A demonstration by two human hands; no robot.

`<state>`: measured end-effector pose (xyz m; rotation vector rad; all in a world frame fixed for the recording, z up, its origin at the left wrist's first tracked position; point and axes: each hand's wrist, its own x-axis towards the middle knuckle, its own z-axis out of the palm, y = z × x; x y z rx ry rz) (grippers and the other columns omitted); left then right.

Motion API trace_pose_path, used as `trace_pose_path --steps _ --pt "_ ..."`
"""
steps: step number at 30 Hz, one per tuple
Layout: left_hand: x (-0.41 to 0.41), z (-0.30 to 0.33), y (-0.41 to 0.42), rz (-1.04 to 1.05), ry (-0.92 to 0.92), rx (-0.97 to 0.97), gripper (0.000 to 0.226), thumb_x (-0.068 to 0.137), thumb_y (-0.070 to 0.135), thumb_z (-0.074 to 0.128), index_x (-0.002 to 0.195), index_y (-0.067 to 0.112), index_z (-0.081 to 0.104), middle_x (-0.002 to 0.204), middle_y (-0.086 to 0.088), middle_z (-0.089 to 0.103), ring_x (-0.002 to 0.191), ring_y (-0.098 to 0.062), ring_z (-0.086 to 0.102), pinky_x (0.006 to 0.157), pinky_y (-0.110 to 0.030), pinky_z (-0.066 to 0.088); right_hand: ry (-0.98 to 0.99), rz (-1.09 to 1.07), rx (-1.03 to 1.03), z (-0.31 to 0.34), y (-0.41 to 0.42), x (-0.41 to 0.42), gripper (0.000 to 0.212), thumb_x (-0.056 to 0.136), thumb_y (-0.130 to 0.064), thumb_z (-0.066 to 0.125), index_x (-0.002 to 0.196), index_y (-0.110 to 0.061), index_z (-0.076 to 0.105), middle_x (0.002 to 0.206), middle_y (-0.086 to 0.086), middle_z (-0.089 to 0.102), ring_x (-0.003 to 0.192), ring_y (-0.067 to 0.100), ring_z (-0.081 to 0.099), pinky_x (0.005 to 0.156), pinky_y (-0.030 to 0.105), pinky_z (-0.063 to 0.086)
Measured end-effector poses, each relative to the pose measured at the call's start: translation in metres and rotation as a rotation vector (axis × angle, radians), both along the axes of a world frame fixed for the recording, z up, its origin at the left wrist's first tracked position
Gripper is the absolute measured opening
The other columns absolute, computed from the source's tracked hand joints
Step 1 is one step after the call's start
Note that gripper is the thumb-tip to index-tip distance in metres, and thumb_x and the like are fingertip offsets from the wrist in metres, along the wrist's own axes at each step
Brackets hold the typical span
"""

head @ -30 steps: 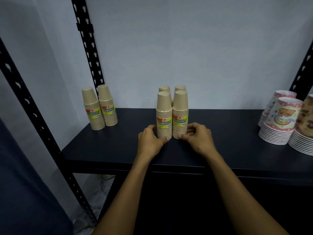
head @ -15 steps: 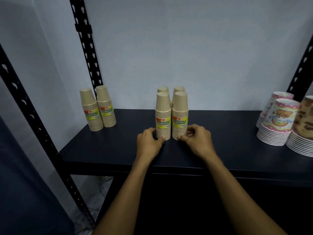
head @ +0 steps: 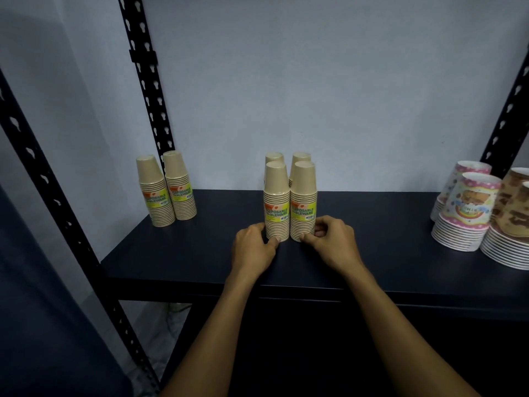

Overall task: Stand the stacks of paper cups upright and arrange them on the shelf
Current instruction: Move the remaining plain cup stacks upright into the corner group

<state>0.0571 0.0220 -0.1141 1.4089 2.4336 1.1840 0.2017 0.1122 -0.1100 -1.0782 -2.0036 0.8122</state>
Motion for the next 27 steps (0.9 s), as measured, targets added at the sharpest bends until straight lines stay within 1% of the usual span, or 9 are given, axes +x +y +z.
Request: trace_pose_path --steps 2,7,11,14,17,20,22,24,27 --pt "0.0 0.0 0.0 0.003 0.001 -0.002 0.035 0.088 0.032 0.064 0.121 0.018 0.064 0.107 -0.002 0.069 0.092 -0.018 0.061 0.071 -0.024 0.042 0.0 0.003 0.007 0.0 0.0 0.0 0.042 0.079 -0.022 0.077 0.117 -0.01 0.064 0.104 0.0 0.07 0.086 0.006 0.062 0.077 0.019 0.048" --pt "0.0 -0.001 0.001 0.015 0.013 -0.008 0.031 0.088 0.034 0.064 0.113 0.014 0.067 0.1 -0.003 0.07 0.077 -0.011 0.054 0.067 -0.025 0.043 -0.004 0.008 0.006 0.0 0.0 0.0 0.043 0.08 -0.022 0.077 0.118 -0.01 0.063 0.106 0.001 0.07 0.088 0.007 0.062 0.079 0.019 0.048" --pt "0.0 -0.001 0.001 0.018 0.003 -0.012 0.031 0.087 0.035 0.065 0.107 0.012 0.068 0.096 -0.003 0.07 0.078 -0.014 0.058 0.067 -0.028 0.048 -0.011 0.004 0.005 0.0 0.0 0.001 0.045 0.079 -0.022 0.077 0.12 -0.009 0.063 0.107 0.002 0.07 0.091 0.009 0.063 0.081 0.022 0.05" --pt "0.0 0.0 0.0 0.015 -0.014 -0.013 0.032 0.086 0.034 0.065 0.109 0.012 0.067 0.1 -0.004 0.069 0.084 -0.016 0.06 0.069 -0.028 0.049 -0.016 0.007 -0.008 -0.001 0.0 0.002 0.049 0.078 -0.022 0.078 0.122 -0.009 0.061 0.111 0.002 0.069 0.096 0.01 0.064 0.084 0.023 0.051" --pt "0.0 0.002 -0.002 0.021 -0.057 0.029 0.036 0.087 0.03 0.065 0.117 0.011 0.064 0.111 -0.005 0.068 0.097 -0.019 0.062 0.073 -0.024 0.045 -0.016 0.002 -0.011 -0.002 -0.004 0.005 0.053 0.077 -0.023 0.079 0.124 -0.009 0.059 0.114 0.002 0.068 0.1 0.012 0.063 0.084 0.023 0.05" --pt "-0.001 0.004 -0.006 0.059 -0.146 0.107 0.045 0.087 0.027 0.066 0.128 0.009 0.058 0.125 -0.008 0.063 0.113 -0.022 0.059 0.083 -0.024 0.045 -0.008 -0.036 -0.007 -0.002 -0.014 0.013 0.053 0.077 -0.024 0.079 0.124 -0.009 0.058 0.109 0.001 0.065 0.095 0.012 0.061 0.079 0.022 0.047" --pt "-0.003 0.004 -0.011 0.092 -0.196 0.149 0.045 0.087 0.027 0.066 0.128 0.01 0.058 0.128 -0.008 0.062 0.117 -0.021 0.057 0.09 -0.027 0.045 0.011 -0.047 0.008 -0.003 -0.021 0.017 0.047 0.077 -0.023 0.078 0.119 -0.01 0.061 0.099 -0.002 0.064 0.086 0.011 0.061 0.073 0.017 0.046" --pt "-0.007 0.001 -0.017 0.12 -0.217 0.177 0.04 0.086 0.027 0.067 0.123 0.012 0.061 0.124 -0.005 0.063 0.115 -0.02 0.058 0.09 -0.027 0.046 0.006 -0.005 0.0 -0.003 -0.027 0.018 0.036 0.078 -0.02 0.078 0.11 -0.013 0.064 0.091 -0.003 0.065 0.08 0.009 0.063 0.066 0.01 0.045" --pt "-0.016 -0.001 -0.029 0.14 -0.218 0.2 0.022 0.086 0.025 0.068 0.104 0.013 0.066 0.104 -0.001 0.068 0.096 -0.015 0.062 0.079 -0.024 0.046 -0.018 0.097 -0.04 0.002 -0.035 0.015 0.022 0.079 -0.018 0.077 0.098 -0.015 0.068 0.087 -0.001 0.068 0.08 0.01 0.066 0.068 0.014 0.052"
